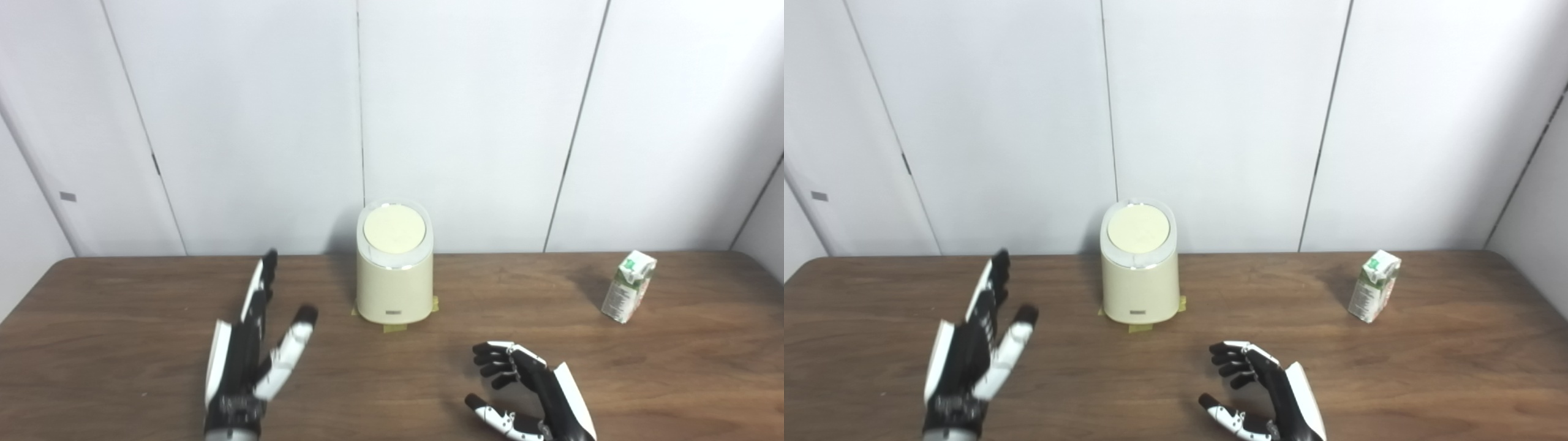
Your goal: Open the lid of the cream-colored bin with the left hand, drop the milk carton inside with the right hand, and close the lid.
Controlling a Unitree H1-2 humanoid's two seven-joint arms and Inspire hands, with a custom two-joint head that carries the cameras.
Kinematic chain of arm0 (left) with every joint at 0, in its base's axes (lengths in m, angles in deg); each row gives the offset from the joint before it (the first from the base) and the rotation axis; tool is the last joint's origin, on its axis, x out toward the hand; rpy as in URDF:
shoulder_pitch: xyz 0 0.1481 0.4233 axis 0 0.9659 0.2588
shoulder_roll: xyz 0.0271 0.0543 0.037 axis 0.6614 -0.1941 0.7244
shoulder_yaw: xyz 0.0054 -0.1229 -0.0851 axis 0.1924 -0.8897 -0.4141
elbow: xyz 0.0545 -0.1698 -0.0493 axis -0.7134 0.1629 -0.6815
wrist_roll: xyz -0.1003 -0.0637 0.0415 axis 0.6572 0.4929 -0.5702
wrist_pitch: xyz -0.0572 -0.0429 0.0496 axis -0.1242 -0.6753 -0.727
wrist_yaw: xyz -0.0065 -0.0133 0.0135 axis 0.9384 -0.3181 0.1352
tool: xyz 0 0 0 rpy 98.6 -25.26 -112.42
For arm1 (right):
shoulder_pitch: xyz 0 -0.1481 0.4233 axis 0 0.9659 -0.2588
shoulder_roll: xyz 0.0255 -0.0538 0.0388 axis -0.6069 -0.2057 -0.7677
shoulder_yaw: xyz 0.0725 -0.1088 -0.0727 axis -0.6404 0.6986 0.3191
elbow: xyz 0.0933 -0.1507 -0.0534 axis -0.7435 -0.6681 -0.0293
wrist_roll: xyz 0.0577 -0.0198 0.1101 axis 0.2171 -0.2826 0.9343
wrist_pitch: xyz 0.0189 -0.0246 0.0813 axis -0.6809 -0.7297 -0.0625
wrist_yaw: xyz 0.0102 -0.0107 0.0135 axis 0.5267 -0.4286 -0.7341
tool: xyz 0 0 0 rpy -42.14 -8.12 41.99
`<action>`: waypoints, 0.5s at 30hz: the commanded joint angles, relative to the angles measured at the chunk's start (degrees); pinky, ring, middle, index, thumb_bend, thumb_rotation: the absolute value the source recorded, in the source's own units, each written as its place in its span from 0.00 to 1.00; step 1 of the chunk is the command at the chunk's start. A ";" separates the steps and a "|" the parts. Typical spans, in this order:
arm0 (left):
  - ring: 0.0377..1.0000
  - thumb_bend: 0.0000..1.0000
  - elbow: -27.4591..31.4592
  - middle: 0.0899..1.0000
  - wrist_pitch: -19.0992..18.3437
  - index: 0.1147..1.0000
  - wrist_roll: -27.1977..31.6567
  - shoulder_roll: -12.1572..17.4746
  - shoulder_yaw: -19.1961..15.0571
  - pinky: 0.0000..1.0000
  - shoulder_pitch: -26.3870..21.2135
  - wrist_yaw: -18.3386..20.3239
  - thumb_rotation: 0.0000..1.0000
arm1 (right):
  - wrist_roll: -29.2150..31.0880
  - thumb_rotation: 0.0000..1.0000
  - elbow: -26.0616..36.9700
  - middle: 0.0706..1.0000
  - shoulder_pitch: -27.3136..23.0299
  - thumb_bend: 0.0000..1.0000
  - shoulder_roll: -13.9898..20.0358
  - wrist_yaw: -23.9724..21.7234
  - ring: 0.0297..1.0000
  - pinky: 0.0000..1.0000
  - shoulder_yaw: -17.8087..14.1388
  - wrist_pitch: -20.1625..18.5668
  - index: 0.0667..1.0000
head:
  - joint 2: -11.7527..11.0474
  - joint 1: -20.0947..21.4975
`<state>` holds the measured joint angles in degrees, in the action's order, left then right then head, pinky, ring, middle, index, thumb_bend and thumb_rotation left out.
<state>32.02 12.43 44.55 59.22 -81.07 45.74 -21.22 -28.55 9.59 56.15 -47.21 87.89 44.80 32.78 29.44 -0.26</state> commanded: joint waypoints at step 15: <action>1.00 0.77 -5.96 1.00 -14.93 1.00 -12.68 -1.14 1.33 1.00 -23.96 2.06 0.54 | -0.52 0.13 -1.28 0.62 0.28 0.28 1.08 0.61 0.60 0.51 -0.39 1.22 0.64 | 0.43 -0.72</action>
<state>25.98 -2.28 33.36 57.98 -80.13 25.00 -18.88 -28.47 9.70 56.17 -47.19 87.89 44.95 32.79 29.80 -0.97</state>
